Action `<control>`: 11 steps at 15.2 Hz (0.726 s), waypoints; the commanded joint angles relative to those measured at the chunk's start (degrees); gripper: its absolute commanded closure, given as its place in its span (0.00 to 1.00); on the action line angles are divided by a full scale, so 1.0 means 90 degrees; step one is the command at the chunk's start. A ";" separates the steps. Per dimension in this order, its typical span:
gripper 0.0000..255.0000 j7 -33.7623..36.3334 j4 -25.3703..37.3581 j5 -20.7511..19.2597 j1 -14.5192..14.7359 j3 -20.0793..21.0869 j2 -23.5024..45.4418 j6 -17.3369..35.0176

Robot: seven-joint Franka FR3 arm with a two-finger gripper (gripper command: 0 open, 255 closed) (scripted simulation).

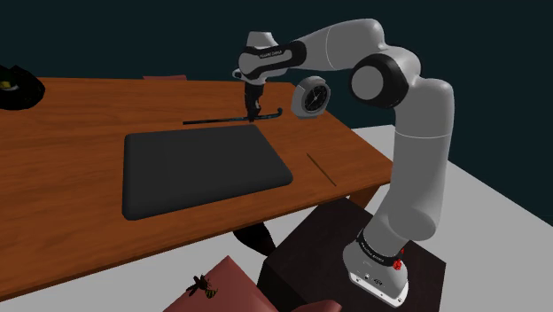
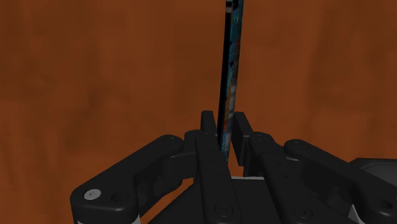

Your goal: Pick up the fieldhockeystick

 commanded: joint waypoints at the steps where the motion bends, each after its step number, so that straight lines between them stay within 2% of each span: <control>1: 1.00 0.0001 0.0072 -0.0011 -0.0002 -0.0007 -0.0037 -0.0108; 11: 1.00 0.0023 0.0691 -0.0061 -0.0009 -0.0034 -0.0204 -0.0889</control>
